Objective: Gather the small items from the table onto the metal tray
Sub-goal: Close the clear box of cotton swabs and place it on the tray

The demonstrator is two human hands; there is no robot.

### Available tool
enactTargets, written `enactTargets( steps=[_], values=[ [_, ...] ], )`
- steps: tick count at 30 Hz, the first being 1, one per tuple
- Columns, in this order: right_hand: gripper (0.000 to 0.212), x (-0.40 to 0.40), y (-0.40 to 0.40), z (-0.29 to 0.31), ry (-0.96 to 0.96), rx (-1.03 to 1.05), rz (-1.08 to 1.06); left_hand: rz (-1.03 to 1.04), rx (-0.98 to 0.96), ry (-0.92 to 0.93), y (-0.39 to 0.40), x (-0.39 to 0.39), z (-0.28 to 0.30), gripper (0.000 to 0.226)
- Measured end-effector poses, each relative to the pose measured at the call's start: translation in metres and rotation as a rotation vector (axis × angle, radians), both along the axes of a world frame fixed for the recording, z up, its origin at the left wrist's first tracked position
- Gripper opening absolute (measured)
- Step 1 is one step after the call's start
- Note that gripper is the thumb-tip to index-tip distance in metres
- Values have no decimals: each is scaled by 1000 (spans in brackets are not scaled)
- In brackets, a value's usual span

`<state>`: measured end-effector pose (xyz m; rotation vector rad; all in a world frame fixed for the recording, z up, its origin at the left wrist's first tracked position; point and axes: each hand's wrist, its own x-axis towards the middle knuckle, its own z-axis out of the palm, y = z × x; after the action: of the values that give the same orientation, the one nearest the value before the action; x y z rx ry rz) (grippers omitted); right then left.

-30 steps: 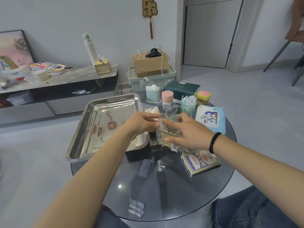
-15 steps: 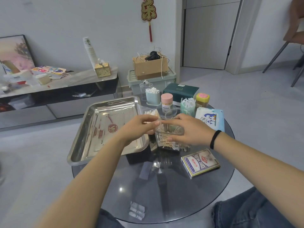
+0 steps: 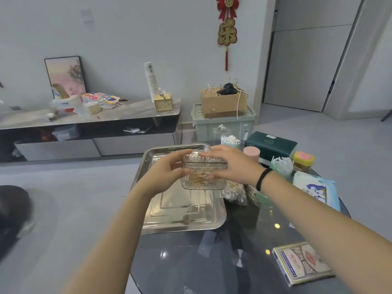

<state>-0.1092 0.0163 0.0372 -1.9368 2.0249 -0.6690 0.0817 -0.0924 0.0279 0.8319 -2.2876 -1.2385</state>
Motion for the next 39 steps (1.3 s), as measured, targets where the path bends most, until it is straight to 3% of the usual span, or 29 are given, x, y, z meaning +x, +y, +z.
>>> enactTargets(
  steps=[8,13,17,26,31,33,39],
  values=[
    [59,30,-98,-47,115,80,-2,166,-66,-104,-65,19,-46,54],
    [59,40,-146,-71,-20,-57,-113,301,-275,-182,-103,17,-59,52],
    [33,44,-178,-77,52,-158,-211,380,-339,-266,-137,8,-61,53],
    [55,48,-191,-84,88,-193,-263,310,-487,-360,-163,0,-71,58],
    [62,42,-185,-66,191,-57,-202,221,-588,-631,-160,2,-47,64],
    [63,36,-174,-58,171,-18,-172,208,-599,-645,-152,-3,-39,66],
    [46,-6,-129,-40,184,-82,-252,104,-601,-559,-116,-41,-19,57]
  ],
)
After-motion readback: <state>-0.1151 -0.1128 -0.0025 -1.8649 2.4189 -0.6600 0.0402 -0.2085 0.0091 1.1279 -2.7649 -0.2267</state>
